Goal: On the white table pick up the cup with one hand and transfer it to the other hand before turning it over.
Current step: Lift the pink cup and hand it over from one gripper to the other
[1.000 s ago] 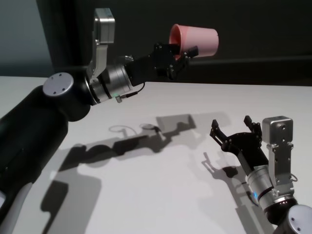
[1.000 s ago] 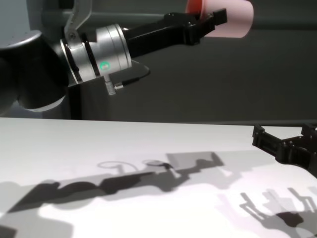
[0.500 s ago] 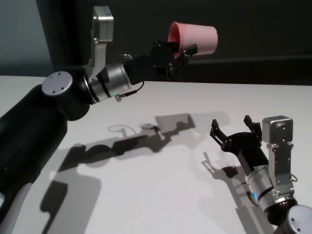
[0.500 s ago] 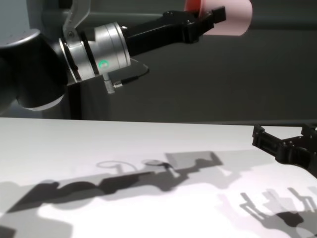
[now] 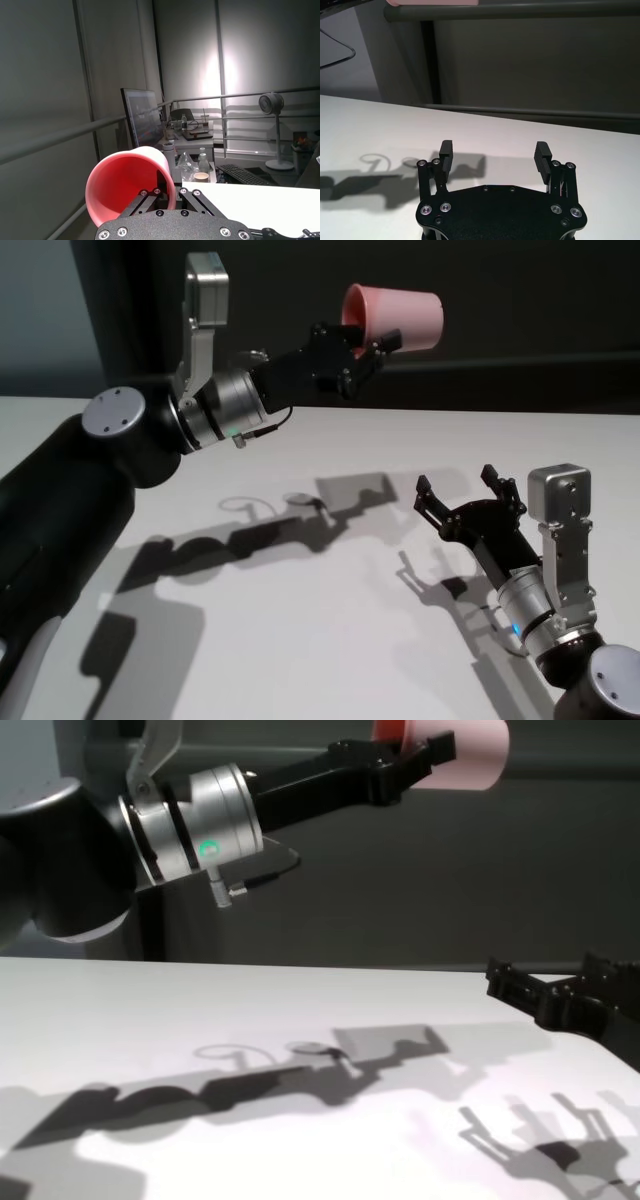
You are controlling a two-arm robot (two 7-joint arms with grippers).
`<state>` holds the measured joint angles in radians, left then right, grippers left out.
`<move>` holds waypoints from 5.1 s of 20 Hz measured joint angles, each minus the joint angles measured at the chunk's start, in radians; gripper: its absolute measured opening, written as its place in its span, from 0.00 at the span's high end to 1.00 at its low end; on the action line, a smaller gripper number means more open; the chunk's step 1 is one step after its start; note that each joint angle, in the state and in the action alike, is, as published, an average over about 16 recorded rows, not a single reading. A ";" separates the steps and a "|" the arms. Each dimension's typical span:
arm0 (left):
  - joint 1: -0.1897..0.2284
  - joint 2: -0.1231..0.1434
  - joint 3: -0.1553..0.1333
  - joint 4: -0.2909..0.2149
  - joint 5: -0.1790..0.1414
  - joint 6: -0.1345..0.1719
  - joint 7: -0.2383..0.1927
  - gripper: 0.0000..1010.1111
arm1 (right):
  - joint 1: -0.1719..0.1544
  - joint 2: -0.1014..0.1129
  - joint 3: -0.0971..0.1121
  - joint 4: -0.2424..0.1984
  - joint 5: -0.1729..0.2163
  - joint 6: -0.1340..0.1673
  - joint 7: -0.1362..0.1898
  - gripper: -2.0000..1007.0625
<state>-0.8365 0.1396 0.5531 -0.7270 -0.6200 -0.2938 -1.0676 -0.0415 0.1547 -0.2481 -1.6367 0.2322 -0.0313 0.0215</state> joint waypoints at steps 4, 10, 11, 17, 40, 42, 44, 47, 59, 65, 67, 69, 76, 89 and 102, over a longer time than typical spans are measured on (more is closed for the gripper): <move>0.000 0.000 0.000 0.000 0.000 0.000 0.000 0.95 | 0.007 -0.004 0.018 -0.001 0.055 0.003 0.068 0.01; 0.001 0.001 -0.001 -0.001 0.000 -0.001 0.001 0.95 | 0.012 -0.016 0.061 0.010 0.200 -0.004 0.193 0.01; 0.001 0.001 -0.001 -0.001 0.000 -0.001 0.001 0.95 | 0.013 -0.019 0.068 0.014 0.227 -0.007 0.213 0.01; 0.001 0.001 -0.001 -0.002 0.000 -0.001 0.001 0.95 | 0.022 -0.046 0.112 0.057 0.405 -0.032 0.325 0.01; 0.001 0.001 -0.001 -0.002 0.000 -0.002 0.001 0.95 | 0.180 -0.161 0.143 0.277 0.836 -0.052 0.607 0.01; 0.001 0.001 -0.001 -0.002 0.000 -0.002 0.001 0.95 | 0.201 -0.165 0.137 0.304 0.859 -0.044 0.630 0.01; 0.001 0.001 -0.001 -0.002 0.000 -0.002 0.001 0.95 | 0.221 -0.169 0.132 0.331 0.878 -0.037 0.651 0.01; 0.001 0.001 -0.001 -0.002 0.000 -0.002 0.001 0.95 | 0.251 -0.172 0.124 0.373 0.902 -0.027 0.677 0.01; 0.001 0.001 -0.001 -0.002 0.000 -0.002 0.001 0.95 | 0.359 -0.171 0.100 0.529 0.958 -0.010 0.771 0.01; 0.001 0.001 -0.001 -0.002 0.000 -0.002 0.001 0.95 | 0.404 -0.169 0.093 0.587 0.981 -0.012 0.820 0.01; 0.001 0.001 -0.001 -0.002 0.000 -0.002 0.001 0.95 | 0.418 -0.169 0.091 0.604 0.989 -0.014 0.836 0.01; 0.001 0.001 -0.001 -0.002 0.000 -0.002 0.001 0.95 | 0.430 -0.170 0.089 0.621 0.997 -0.016 0.852 0.01; 0.001 0.001 -0.001 -0.002 0.000 -0.002 0.001 0.95 | 0.474 -0.177 0.082 0.688 1.034 -0.015 0.915 0.01; 0.001 0.001 -0.001 -0.002 0.000 -0.002 0.001 0.95 | 0.544 -0.193 0.080 0.817 1.109 -0.006 1.007 0.01; 0.001 0.001 -0.001 -0.002 0.000 -0.002 0.001 0.95 | 0.605 -0.199 0.073 0.907 1.149 -0.010 1.065 0.01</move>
<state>-0.8358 0.1403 0.5517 -0.7290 -0.6204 -0.2954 -1.0667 0.5631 -0.0443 -0.1755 -0.7299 1.3812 -0.0415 1.0868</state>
